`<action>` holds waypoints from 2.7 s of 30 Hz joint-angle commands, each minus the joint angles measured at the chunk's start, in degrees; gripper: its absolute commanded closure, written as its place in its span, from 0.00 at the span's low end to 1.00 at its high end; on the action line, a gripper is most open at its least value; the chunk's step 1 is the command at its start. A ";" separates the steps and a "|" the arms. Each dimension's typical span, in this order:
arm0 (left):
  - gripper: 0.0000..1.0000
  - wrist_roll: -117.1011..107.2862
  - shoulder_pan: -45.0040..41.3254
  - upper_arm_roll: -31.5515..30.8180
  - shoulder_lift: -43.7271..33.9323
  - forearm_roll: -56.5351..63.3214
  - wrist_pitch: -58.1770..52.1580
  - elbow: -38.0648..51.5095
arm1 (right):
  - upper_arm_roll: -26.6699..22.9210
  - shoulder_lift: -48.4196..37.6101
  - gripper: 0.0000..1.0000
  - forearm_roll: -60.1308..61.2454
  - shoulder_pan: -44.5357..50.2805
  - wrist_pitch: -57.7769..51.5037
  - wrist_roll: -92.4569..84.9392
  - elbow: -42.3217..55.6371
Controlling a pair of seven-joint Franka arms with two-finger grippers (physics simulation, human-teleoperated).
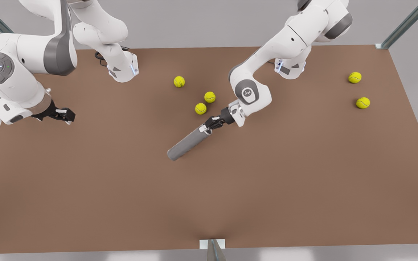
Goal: Put the tennis tube upright
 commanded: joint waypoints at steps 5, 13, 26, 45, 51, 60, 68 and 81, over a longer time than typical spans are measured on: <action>0.79 -2.69 0.34 -0.51 -0.59 0.04 3.37 0.03 | -0.03 0.06 0.00 0.09 -0.19 0.10 -1.48 0.04; 0.79 -2.52 1.57 -1.47 -3.14 0.13 6.63 -0.24 | -0.03 0.06 0.00 0.09 -0.28 0.19 -1.48 0.04; 0.79 -2.34 23.97 -14.47 -9.82 11.90 7.59 -6.74 | -0.03 0.59 0.00 0.00 -0.28 0.19 -1.57 0.04; 0.79 -15.96 64.32 -20.10 -21.95 74.66 -36.17 -12.10 | 0.14 0.50 0.00 -0.79 -0.10 -3.24 -1.65 -0.05; 0.79 -22.81 64.76 -20.10 -25.38 82.29 -43.91 -11.66 | 0.23 1.29 0.00 -0.88 -0.02 -3.50 -1.65 -0.05; 0.79 -28.80 64.76 -20.10 -27.31 92.06 -46.46 -10.17 | 0.05 3.05 0.00 -0.88 -0.19 -3.41 -1.92 -0.05; 0.79 -32.14 64.67 -20.19 -28.72 93.65 -46.63 -9.11 | 0.05 3.84 0.00 -0.88 -0.10 -3.41 -1.83 -0.05; 0.79 -33.28 64.23 -20.63 -28.72 94.26 -43.03 -9.11 | 0.06 4.63 0.00 -0.88 -0.19 -3.33 -1.92 -0.05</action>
